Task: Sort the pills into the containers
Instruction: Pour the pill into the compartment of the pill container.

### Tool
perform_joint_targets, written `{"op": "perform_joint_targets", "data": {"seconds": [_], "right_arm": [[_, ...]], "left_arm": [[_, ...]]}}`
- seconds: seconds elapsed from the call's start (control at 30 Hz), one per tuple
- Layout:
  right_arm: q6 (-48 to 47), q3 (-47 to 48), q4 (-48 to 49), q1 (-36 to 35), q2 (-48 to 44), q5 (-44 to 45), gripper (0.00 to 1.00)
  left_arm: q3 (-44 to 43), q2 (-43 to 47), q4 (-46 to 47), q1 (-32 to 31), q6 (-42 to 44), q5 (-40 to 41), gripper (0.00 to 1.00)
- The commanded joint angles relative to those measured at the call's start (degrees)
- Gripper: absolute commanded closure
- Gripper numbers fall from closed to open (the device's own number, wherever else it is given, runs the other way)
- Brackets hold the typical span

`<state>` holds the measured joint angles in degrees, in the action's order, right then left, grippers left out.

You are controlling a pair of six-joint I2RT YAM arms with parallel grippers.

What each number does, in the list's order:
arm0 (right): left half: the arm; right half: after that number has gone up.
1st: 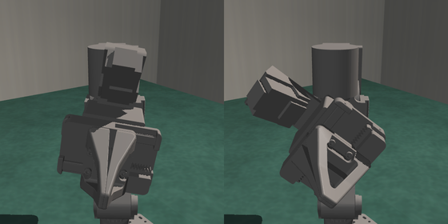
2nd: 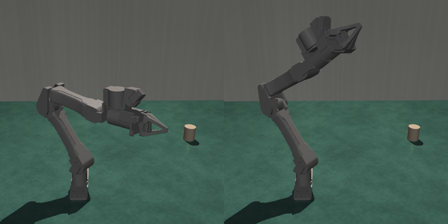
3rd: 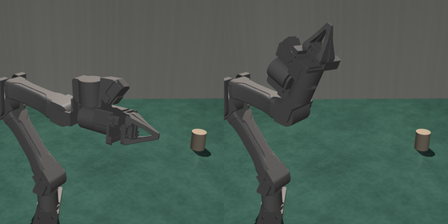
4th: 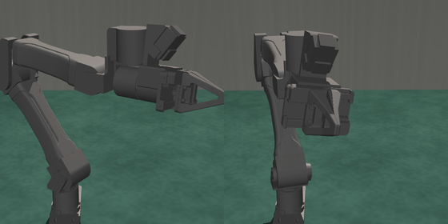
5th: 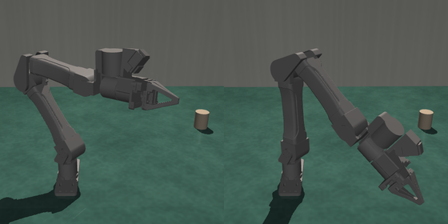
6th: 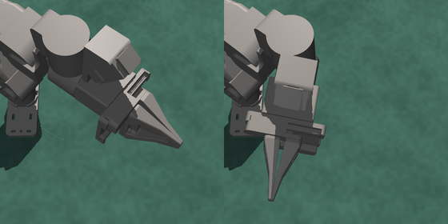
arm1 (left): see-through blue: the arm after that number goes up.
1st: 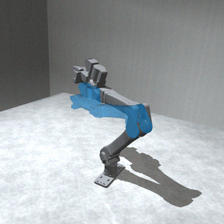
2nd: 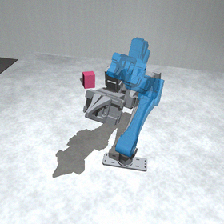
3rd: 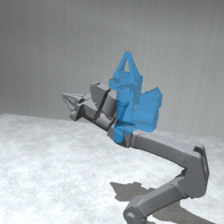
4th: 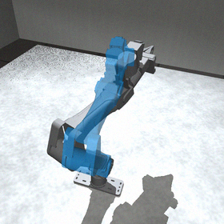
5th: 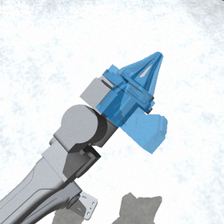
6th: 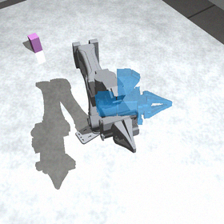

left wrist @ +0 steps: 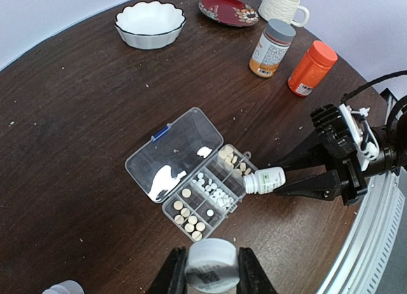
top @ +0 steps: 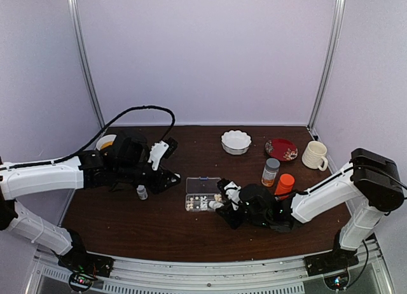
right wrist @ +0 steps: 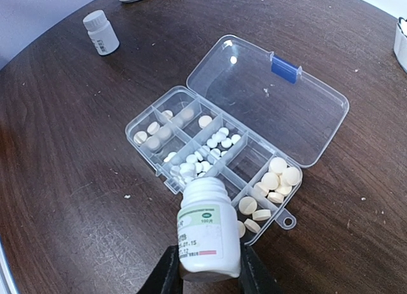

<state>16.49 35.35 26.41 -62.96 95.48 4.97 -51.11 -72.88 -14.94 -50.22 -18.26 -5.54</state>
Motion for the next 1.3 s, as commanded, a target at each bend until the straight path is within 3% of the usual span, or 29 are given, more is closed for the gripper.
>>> {"op": "perform_joint_targets", "data": {"seconds": [0.0, 0.37, 0.47, 0.57, 0.67, 0.77, 0.87, 0.97, 1.07, 1.17, 1.27], "right_arm": [[-0.2, 1.0, -0.5, 0.3, -1.2, 1.0, 1.0], [-0.9, 3.0, -4.2, 0.3, -0.8, 1.6, 1.0], [-0.1, 0.5, 0.6, 0.3, -1.5, 1.3, 1.0], [-0.4, 2.3, -2.6, 0.3, -1.0, 1.1, 1.0], [0.2, 0.3, 0.9, 0.3, -1.8, 1.4, 1.0], [-0.7, 3.0, -4.1, 0.2, -0.9, 1.3, 1.0], [-0.4, 0.1, 1.1, 0.2, -2.2, 1.3, 1.0], [-1.0, 2.7, -4.1, 0.2, -1.4, 2.1, 1.0], [-0.6, 0.1, 0.6, 0.3, -2.5, 1.7, 1.0], [-1.2, 4.0, -6.6, 0.2, -1.1, 2.6, 1.0], [-0.7, 0.9, -0.7, 0.3, -2.1, 2.0, 1.0]], "left_arm": [[-1.9, -0.4, 0.2, 0.3, 1.1, 0.3, 1.0], [-2.0, -0.5, -0.2, 0.3, 1.4, 0.3, 1.0], [-2.1, -0.5, -0.4, 0.3, 1.5, 0.1, 1.0], [-2.2, -0.7, -0.5, 0.3, 1.6, 0.1, 1.0], [-2.6, -1.0, -0.8, 0.3, 1.6, -0.2, 1.0], [-2.7, -1.1, -0.9, 0.3, 1.7, -0.2, 1.0], [-2.9, -1.2, -1.1, 0.3, 1.8, -0.2, 1.0], [-2.9, -1.2, -1.2, 0.3, 1.9, -0.1, 1.0], [-3.2, -1.2, -1.4, 0.3, 1.9, -0.2, 1.0], [-3.3, -1.2, -1.6, 0.3, 2.0, -0.1, 1.0], [-3.5, -1.3, -1.7, 0.3, 2.1, -0.2, 1.0]]}}
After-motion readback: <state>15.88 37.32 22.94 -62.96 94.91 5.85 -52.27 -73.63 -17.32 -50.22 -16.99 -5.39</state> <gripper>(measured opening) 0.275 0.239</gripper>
